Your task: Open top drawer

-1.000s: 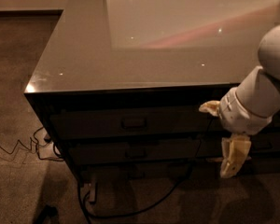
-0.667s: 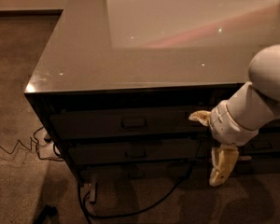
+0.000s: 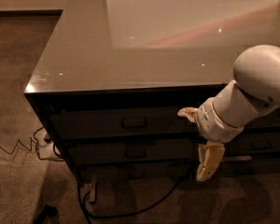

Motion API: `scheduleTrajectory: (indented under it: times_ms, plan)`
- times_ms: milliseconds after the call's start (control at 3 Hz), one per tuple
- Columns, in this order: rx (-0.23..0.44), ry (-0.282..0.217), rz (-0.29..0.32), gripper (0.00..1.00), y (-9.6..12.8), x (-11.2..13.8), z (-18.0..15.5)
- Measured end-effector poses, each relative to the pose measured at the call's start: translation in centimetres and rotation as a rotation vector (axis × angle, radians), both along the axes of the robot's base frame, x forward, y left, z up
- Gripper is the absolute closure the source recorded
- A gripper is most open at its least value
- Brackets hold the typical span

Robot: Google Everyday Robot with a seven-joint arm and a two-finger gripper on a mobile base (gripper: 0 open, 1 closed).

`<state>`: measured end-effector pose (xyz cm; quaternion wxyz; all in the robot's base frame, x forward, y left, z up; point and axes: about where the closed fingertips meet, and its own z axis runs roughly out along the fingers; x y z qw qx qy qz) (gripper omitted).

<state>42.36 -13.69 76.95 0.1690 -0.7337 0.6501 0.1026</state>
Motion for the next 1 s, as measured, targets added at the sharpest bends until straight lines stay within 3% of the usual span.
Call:
scheduleTrajectory:
  times_ms: [667,1000]
  plan:
    - [0.027,-0.023,-0.051,0.00,1.6,2.6,-1.5]
    - [0.025,-0.019,-0.059,0.00,2.8,5.4,-2.7]
